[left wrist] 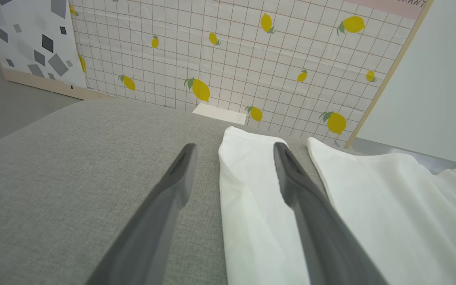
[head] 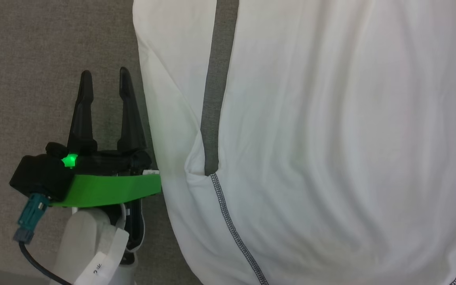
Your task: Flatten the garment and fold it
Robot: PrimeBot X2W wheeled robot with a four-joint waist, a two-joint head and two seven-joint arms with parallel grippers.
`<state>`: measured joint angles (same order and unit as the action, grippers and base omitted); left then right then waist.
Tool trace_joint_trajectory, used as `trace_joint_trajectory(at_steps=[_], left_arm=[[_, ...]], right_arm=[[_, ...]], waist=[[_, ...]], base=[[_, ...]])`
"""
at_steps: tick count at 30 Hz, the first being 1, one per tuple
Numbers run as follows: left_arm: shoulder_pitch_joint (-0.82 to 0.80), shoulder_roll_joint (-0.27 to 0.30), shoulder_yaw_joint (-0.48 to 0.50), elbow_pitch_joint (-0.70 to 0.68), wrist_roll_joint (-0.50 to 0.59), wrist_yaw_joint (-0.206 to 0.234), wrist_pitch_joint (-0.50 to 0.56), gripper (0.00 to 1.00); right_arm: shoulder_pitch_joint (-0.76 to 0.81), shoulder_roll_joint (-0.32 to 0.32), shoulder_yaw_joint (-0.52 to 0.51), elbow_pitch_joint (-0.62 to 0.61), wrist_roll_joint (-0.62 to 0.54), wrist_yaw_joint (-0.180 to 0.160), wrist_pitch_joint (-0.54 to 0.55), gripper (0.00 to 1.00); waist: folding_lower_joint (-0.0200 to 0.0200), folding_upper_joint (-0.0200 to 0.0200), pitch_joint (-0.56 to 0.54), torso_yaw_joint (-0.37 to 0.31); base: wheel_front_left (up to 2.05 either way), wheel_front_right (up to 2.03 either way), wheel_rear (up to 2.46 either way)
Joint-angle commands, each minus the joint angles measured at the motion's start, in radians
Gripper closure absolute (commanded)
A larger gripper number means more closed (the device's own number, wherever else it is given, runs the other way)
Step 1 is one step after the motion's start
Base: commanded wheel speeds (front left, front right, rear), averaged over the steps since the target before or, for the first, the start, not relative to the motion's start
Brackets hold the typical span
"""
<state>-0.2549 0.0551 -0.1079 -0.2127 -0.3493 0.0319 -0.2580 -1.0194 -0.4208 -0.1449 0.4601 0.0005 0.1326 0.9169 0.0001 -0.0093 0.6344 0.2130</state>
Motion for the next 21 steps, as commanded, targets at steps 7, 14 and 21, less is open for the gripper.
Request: trace_joint_trajectory(at_steps=[7,14,21], left_arm=[[-0.002,-0.005,0.006,0.034,-0.003,-0.009,-0.004,0.00],[0.029,-0.005,0.022,0.075,-0.009,-0.023,-0.004,0.00],[0.105,-0.005,0.068,0.095,-0.006,-0.029,-0.004,0.00]], right_arm=[[0.070,0.019,-0.099,-0.026,-0.015,-0.002,-0.059,1.00],[0.143,0.005,-0.105,-0.096,0.064,-0.002,-0.184,1.00],[0.266,-0.045,-0.038,-0.218,0.171,-0.002,-0.224,1.00]], waist=[[-0.0001,0.0090,-0.097,-0.042],[-0.0001,0.0090,-0.234,-0.075],[-0.0001,0.0090,-0.387,-0.115]], base=[[0.00,0.00,0.00],[0.00,0.00,0.00],[0.00,0.00,0.00]])
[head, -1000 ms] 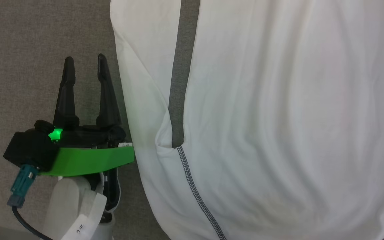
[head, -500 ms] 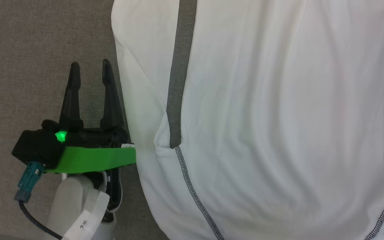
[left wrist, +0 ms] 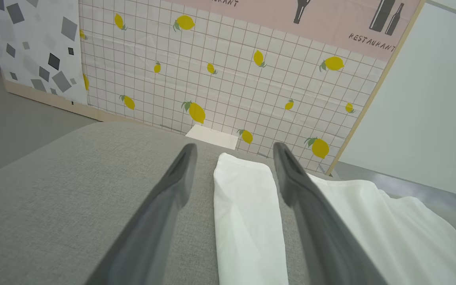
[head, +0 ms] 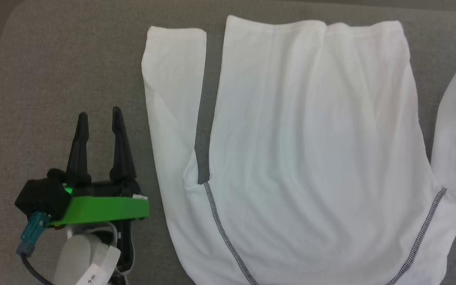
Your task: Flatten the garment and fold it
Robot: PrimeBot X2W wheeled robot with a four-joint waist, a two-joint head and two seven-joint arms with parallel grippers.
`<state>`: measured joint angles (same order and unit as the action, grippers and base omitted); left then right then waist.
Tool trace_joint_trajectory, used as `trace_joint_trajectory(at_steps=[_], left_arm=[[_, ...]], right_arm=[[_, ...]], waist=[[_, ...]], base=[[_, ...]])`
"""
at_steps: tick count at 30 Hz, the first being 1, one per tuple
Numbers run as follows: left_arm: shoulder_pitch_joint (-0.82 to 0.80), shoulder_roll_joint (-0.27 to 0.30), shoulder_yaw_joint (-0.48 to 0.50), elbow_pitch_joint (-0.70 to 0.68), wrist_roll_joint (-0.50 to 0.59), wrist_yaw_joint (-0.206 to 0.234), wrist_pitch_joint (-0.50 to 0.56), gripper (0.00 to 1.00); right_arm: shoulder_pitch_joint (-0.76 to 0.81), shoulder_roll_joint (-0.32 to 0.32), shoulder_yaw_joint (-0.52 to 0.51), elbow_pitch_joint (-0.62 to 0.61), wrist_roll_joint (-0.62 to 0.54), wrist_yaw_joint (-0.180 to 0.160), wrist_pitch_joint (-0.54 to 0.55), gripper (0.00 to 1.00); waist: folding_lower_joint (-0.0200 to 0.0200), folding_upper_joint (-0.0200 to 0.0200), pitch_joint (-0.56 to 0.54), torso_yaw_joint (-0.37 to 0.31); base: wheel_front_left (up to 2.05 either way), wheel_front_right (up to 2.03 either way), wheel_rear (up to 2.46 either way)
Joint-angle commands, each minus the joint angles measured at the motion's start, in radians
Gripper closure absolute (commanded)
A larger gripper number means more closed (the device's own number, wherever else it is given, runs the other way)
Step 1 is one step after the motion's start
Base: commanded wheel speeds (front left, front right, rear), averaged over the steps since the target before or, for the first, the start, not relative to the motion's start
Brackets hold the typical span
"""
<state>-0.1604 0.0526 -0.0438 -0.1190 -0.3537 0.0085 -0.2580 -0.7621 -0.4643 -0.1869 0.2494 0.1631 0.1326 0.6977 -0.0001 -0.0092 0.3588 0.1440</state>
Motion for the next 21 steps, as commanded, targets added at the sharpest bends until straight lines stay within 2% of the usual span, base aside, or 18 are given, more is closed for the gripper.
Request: trace_joint_trajectory(at_steps=[1,8,12,16,21], left_arm=[[0.023,-0.002,0.011,0.002,-0.001,-0.005,-0.004,0.00],[0.106,-0.002,0.049,0.000,0.002,-0.012,-0.004,0.00],[0.136,-0.002,0.058,-0.003,0.002,-0.013,-0.004,0.00],[0.156,-0.002,0.059,0.002,0.002,-0.018,-0.004,0.00],[0.162,-0.002,0.055,0.010,0.002,-0.022,-0.004,0.00]], right_arm=[[0.019,-0.002,0.014,-0.028,0.022,-0.002,-0.007,1.00],[0.097,0.014,0.155,-0.229,0.135,-0.002,0.039,1.00],[0.147,0.046,0.257,-0.312,0.191,-0.002,0.072,1.00],[0.202,0.080,0.377,-0.349,0.237,-0.002,0.086,1.00],[0.264,0.141,0.498,-0.339,0.292,-0.002,0.072,1.00]], waist=[[0.0001,0.0090,-0.130,-0.052],[0.0001,0.0090,-0.234,-0.071],[0.0001,0.0090,-0.270,-0.067],[0.0001,0.0090,-0.295,-0.054],[0.0001,0.0090,-0.310,-0.035]], base=[[0.00,0.00,0.00],[0.00,0.00,0.00],[0.00,0.00,0.00],[0.00,0.00,0.00],[0.00,0.00,0.00]])
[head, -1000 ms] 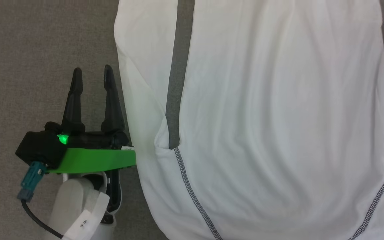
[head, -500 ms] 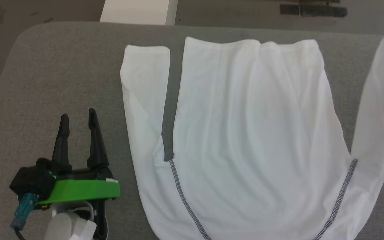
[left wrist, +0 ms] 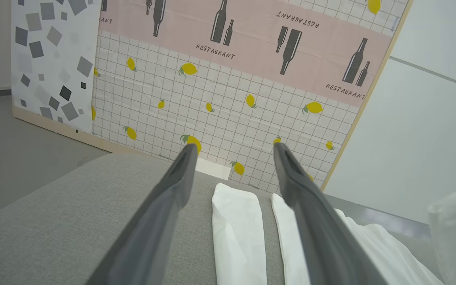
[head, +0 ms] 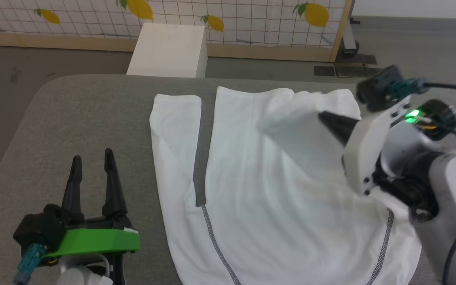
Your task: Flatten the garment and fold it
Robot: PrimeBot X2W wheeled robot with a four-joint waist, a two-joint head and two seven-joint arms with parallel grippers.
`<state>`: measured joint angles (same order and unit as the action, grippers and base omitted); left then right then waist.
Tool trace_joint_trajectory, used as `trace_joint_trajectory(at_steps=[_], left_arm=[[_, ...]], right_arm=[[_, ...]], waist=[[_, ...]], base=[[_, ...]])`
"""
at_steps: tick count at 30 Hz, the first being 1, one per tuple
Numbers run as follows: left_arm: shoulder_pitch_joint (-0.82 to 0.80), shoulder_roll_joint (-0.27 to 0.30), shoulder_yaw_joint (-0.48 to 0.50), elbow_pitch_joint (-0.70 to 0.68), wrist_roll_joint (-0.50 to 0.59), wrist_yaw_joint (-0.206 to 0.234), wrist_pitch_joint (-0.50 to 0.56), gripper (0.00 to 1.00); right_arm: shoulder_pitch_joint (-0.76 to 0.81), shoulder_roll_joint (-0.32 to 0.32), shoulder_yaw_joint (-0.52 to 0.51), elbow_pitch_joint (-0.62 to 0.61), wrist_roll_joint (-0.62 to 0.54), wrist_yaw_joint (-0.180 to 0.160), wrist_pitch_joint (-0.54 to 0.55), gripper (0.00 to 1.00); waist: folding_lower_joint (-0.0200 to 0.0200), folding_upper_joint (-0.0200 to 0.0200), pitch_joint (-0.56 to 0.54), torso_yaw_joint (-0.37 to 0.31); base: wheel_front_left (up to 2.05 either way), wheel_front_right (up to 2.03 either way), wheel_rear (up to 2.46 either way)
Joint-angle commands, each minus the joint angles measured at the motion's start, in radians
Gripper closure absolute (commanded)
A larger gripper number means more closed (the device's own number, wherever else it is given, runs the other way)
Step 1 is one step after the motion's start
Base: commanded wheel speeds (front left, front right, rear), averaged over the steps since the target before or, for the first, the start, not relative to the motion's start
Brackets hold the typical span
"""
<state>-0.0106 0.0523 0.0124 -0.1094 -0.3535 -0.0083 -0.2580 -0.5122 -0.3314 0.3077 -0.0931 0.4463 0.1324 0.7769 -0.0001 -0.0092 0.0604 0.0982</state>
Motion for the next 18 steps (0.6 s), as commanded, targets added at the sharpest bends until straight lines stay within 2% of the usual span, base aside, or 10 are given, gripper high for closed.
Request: trace_joint_trajectory(at_steps=[1,8,9,18], left_arm=[[0.014,-0.002,0.000,0.000,0.001,-0.005,-0.004,0.00],[0.021,-0.002,-0.008,0.011,-0.007,-0.004,-0.004,0.00],[0.021,-0.002,-0.015,0.012,-0.013,-0.002,-0.004,0.00],[0.009,-0.002,-0.024,0.018,-0.027,0.004,-0.004,0.00]], right_arm=[[0.026,0.028,0.025,0.014,0.024,-0.002,-0.013,1.00],[0.074,0.141,0.157,0.124,0.059,-0.002,-0.075,1.00],[0.091,0.189,0.216,0.190,0.058,-0.002,-0.105,1.00],[0.143,0.241,0.364,0.372,0.054,-0.002,-0.153,1.00]], waist=[[0.0001,0.0090,-0.012,0.014],[0.0001,0.0090,-0.012,0.033],[0.0001,0.0090,-0.003,0.043],[0.0001,0.0090,0.030,0.062]], base=[[0.00,0.00,0.00],[0.00,0.00,0.00],[0.00,0.00,0.00],[0.00,0.00,0.00]])
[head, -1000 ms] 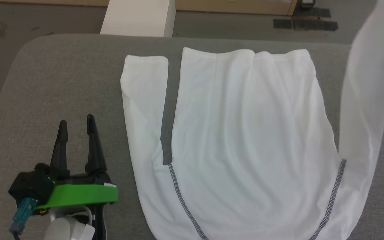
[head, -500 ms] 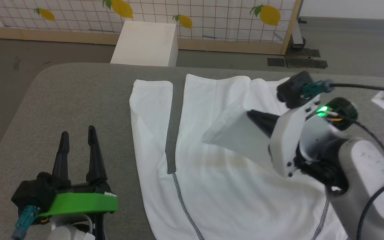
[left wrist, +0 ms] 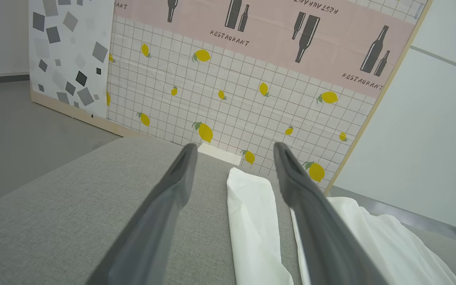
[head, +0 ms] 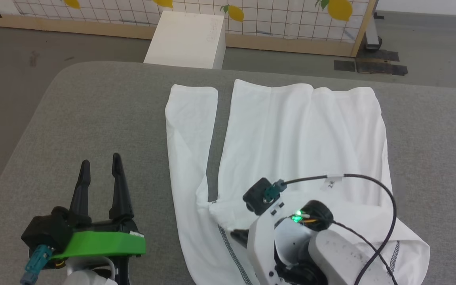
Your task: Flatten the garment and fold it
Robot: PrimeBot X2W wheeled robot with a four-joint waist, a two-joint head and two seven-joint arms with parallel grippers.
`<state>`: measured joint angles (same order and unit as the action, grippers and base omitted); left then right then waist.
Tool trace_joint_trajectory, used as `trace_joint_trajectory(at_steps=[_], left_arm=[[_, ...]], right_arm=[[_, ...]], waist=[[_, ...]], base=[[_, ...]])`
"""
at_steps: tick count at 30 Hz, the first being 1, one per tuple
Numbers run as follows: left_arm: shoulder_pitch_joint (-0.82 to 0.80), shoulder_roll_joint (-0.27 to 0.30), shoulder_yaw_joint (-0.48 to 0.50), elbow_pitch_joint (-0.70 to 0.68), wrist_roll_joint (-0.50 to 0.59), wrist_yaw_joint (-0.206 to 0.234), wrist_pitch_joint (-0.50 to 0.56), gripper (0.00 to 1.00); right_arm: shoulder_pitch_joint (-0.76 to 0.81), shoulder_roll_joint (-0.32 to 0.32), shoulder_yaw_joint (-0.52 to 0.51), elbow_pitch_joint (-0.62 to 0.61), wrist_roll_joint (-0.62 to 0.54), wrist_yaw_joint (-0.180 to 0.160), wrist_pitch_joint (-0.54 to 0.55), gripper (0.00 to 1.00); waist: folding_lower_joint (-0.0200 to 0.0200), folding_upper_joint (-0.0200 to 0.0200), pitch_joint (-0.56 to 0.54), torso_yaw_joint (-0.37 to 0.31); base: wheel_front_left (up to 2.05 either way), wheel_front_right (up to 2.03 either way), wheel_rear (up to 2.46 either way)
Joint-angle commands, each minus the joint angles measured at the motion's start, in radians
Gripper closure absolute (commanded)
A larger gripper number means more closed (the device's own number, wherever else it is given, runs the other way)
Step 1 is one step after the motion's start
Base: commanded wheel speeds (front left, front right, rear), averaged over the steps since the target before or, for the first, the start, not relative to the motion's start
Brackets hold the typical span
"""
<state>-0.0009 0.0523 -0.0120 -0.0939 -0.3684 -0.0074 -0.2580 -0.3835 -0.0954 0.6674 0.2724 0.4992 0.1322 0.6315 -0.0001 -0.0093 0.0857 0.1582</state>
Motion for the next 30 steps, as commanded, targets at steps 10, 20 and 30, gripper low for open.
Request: trace_joint_trajectory(at_steps=[10,20,30], left_arm=[[-0.003,-0.002,-0.004,0.006,-0.017,0.013,-0.004,0.00],[0.012,0.000,0.011,0.016,-0.007,0.008,-0.004,0.00],[0.028,0.012,0.014,0.024,-0.009,0.011,0.001,0.00]], right_arm=[[0.018,0.016,0.068,0.077,0.064,-0.002,-0.040,0.55],[-0.009,0.013,-0.053,-0.078,0.195,-0.002,-0.138,0.00],[0.022,-0.029,-0.546,-0.210,0.077,-0.002,-0.319,0.00]], waist=[[0.0001,0.0090,0.010,-0.025],[0.0001,0.0090,-0.033,-0.068],[0.0001,0.0090,-0.067,-0.108]], base=[[0.00,0.00,0.00],[0.00,0.00,0.00],[0.00,0.00,0.00]])
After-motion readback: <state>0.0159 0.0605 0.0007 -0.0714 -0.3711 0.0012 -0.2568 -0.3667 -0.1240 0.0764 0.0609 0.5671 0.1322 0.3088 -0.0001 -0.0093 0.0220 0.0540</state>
